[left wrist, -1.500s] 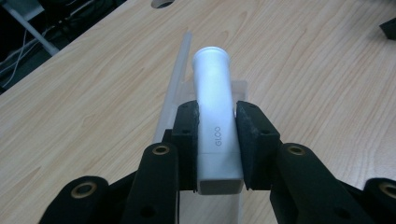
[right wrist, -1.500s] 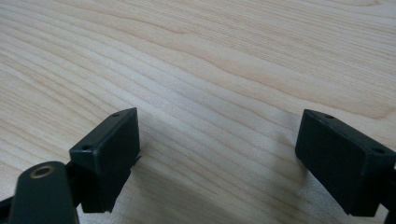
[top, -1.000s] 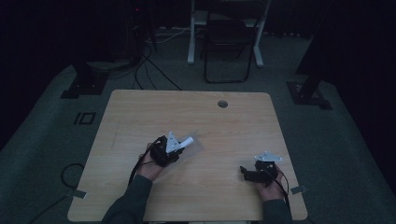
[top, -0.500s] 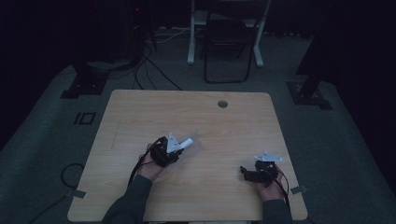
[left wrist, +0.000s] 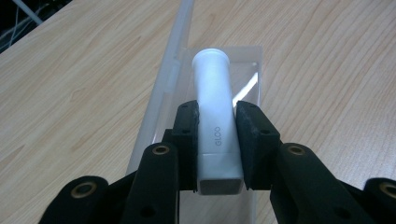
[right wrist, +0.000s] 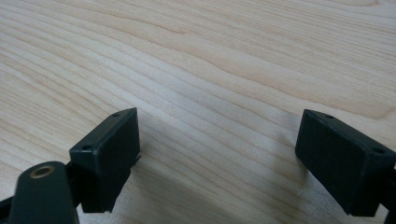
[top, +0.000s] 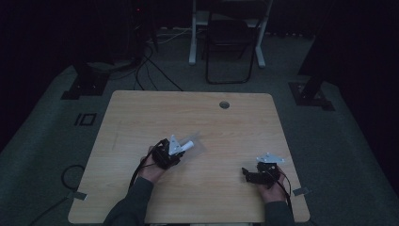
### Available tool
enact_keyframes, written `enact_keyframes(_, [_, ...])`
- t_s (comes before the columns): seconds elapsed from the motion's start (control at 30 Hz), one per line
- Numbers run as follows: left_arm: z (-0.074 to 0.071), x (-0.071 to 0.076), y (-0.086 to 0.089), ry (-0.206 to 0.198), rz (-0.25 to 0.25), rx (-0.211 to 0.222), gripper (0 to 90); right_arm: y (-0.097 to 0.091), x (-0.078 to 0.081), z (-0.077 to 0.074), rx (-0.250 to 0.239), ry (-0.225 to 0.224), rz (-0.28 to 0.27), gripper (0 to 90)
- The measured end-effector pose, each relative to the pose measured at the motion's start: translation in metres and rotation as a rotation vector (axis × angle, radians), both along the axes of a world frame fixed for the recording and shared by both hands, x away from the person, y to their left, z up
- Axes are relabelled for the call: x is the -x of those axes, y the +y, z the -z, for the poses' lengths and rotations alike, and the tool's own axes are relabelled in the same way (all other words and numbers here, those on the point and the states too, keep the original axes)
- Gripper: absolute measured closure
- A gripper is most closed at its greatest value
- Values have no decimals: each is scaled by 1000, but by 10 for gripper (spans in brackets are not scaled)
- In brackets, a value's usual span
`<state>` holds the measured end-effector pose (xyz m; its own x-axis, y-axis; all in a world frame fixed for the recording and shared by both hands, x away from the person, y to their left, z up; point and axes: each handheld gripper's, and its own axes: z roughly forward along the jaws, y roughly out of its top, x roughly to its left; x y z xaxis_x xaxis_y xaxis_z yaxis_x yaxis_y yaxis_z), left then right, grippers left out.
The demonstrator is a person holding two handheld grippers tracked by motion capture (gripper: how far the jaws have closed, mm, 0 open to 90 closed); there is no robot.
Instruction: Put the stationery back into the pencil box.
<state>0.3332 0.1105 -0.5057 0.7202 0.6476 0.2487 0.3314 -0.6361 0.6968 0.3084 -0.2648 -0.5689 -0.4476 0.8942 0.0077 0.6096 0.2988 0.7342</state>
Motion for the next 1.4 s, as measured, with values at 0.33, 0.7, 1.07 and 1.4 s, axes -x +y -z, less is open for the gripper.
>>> enact_keyframes(0.33, [7,-1,0,0,-15,-33,708,0,0,0,0,0,0,137])
enact_keyframes(0.7, [12,-2,-1,2,-28,-76,705,0,0,0,0,0,0,137])
enact_keyframes(1.07, [13,-1,-2,-4,-32,-92,662,0,0,0,0,0,-1,137])
enact_keyframes(1.4, [6,14,-4,-5,13,-19,606,0,0,0,0,0,-1,137])
